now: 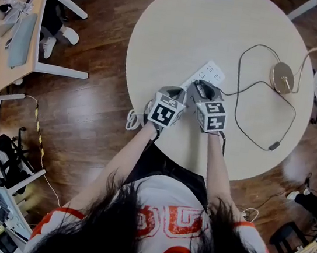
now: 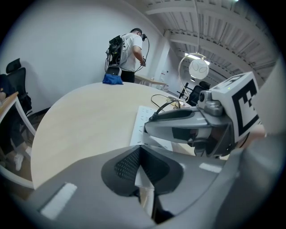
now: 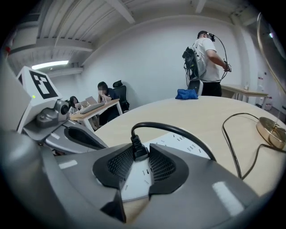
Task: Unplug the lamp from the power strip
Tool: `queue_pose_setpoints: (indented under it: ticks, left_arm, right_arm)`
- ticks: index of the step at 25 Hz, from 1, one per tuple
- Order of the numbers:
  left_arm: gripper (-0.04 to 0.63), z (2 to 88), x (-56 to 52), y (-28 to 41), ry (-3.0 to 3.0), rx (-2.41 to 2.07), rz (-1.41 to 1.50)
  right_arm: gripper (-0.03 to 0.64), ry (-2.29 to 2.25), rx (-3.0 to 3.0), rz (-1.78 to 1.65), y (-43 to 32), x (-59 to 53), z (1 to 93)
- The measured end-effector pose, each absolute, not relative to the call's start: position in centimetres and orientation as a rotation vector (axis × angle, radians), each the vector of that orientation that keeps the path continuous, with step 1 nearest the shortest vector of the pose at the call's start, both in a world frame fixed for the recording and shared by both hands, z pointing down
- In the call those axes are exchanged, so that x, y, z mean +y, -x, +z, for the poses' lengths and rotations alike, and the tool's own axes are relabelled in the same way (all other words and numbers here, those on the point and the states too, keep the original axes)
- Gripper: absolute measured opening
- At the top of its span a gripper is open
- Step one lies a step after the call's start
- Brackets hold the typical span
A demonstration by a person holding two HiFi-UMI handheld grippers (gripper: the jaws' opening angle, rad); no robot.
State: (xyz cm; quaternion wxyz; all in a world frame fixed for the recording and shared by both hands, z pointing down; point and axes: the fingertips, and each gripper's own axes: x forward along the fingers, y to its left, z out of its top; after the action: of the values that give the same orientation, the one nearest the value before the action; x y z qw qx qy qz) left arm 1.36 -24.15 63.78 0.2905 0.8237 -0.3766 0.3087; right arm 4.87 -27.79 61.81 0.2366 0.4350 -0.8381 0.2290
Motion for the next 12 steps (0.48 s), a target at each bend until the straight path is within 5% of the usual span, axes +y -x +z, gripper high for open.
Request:
queue_pose_setpoints:
  ticks: [12]
  left_arm:
    - [0.0,63.9,-24.3,-1.5,-2.19,-1.006,0.818]
  right_arm:
    - [0.112,-1.251,-2.414,0.557,-5.9,-28.6,55.6]
